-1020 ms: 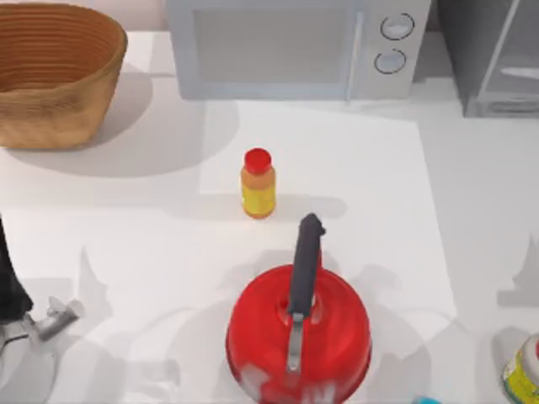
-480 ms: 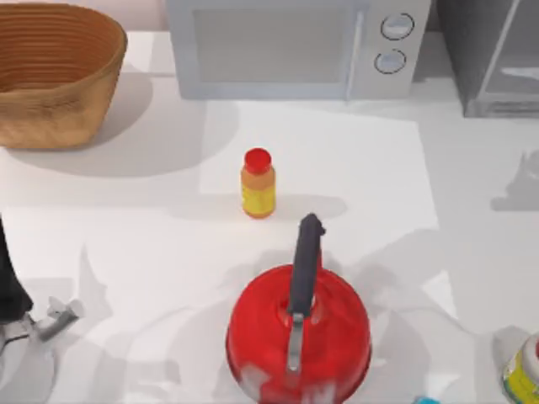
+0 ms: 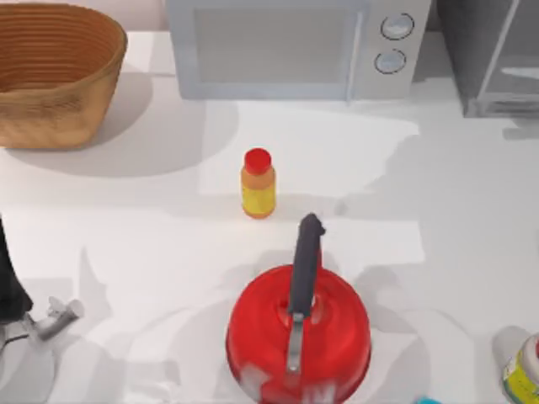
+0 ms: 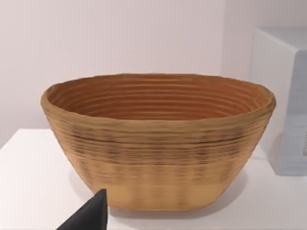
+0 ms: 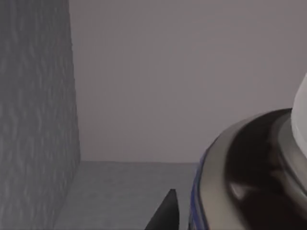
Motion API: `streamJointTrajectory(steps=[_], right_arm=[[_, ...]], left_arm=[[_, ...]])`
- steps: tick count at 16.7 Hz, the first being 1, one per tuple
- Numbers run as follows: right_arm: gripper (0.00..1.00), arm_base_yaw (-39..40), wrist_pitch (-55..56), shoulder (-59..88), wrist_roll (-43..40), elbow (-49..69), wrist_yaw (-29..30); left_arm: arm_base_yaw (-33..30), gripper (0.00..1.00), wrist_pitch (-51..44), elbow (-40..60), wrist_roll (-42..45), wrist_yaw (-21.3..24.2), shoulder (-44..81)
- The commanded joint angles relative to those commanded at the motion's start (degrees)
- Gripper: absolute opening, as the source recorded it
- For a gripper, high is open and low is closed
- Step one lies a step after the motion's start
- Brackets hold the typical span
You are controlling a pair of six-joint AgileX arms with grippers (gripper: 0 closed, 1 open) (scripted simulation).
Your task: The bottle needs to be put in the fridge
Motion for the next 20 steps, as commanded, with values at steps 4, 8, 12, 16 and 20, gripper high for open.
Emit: streamJointTrajectory(steps=[4, 8, 12, 16, 20], right_arm=[[0.01, -1.9, 7.8, 14.8, 0.6, 6.8, -1.8], [0.01, -2.7, 10.4, 19.9, 1.0, 9.0, -2.4], [0.01, -2.4, 10.2, 19.9, 1.0, 8.7, -2.4], [0.01, -2.0, 7.5, 23.4, 1.3, 12.9, -1.6], [0.01, -1.4, 3.0, 28.7, 1.3, 26.0, -0.4]], left_arm=[[0.0, 1.00, 0.0, 0.0, 0.0, 0.0, 0.0], [0.0, 1.00, 0.0, 0.0, 0.0, 0.0, 0.0], [0.0, 1.00, 0.0, 0.0, 0.0, 0.0, 0.0], [0.0, 1.00, 0.0, 0.0, 0.0, 0.0, 0.0], [0.0, 1.00, 0.0, 0.0, 0.0, 0.0, 0.0]])
